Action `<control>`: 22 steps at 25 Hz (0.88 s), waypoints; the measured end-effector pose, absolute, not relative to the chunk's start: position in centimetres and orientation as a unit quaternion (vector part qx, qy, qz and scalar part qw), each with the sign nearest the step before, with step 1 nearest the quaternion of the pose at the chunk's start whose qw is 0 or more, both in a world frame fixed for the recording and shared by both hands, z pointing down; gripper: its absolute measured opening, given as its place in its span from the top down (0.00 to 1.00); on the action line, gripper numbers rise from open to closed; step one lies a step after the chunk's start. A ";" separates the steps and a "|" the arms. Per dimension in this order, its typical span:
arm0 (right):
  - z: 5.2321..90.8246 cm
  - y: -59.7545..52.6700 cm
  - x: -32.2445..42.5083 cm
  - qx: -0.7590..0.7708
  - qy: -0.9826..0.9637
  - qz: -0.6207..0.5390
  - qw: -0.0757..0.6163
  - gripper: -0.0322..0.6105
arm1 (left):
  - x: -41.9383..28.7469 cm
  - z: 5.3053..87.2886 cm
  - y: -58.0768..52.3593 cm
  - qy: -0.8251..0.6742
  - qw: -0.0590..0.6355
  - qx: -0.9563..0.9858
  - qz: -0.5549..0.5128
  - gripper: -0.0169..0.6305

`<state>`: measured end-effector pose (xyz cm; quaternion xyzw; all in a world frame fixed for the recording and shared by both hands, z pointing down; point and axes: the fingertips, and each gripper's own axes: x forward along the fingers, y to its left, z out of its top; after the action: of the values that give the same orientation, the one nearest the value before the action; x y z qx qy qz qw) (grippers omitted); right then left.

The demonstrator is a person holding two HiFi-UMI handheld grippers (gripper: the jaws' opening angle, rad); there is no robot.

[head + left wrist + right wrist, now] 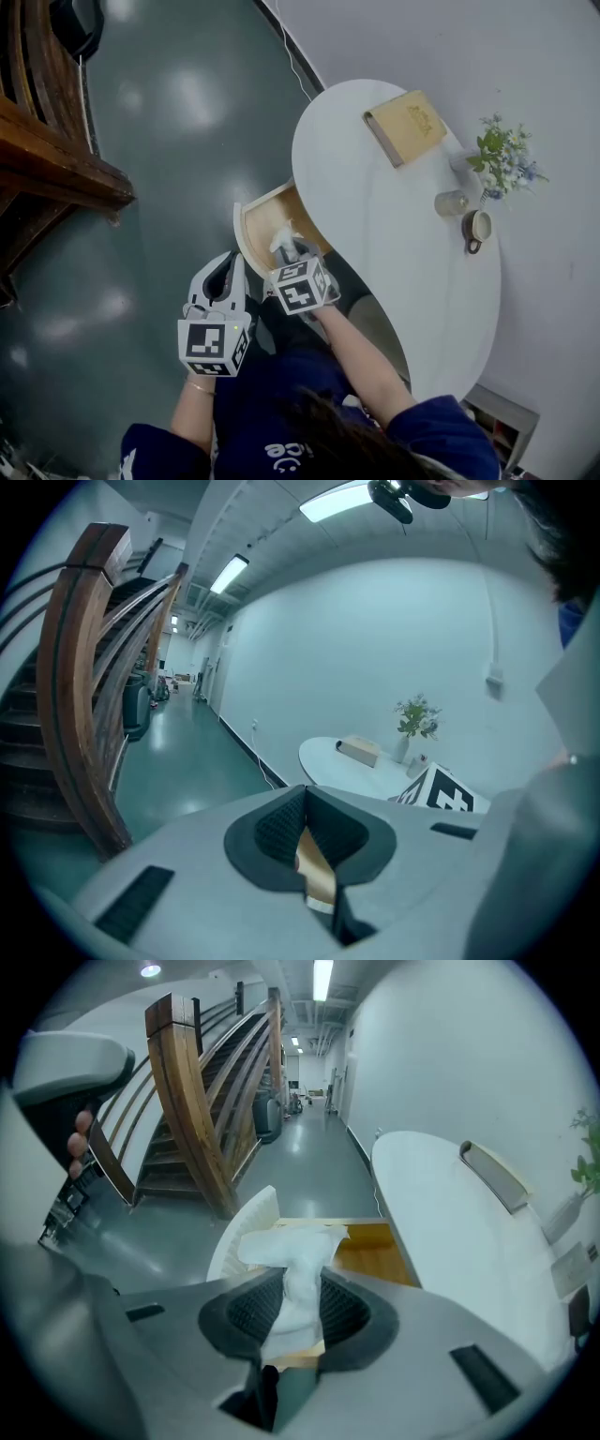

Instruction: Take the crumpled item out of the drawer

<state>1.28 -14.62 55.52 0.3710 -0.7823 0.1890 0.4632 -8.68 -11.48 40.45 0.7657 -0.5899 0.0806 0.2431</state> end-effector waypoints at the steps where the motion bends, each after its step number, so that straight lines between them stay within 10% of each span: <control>1: 55.0 -14.6 1.4 0.372 -0.784 0.189 0.459 0.78 | -8.6 40.2 -11.6 -0.588 0.241 0.768 0.082 0.97; 22: 45.9 -13.8 4.7 0.420 -0.808 0.174 0.374 0.78 | -5.2 36.0 -13.0 -0.557 0.213 0.800 0.072 0.97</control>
<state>4.71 -13.85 45.92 0.4204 -0.8081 0.1736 0.3743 -5.25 -12.99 35.96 0.7996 -0.5570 0.0724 0.2127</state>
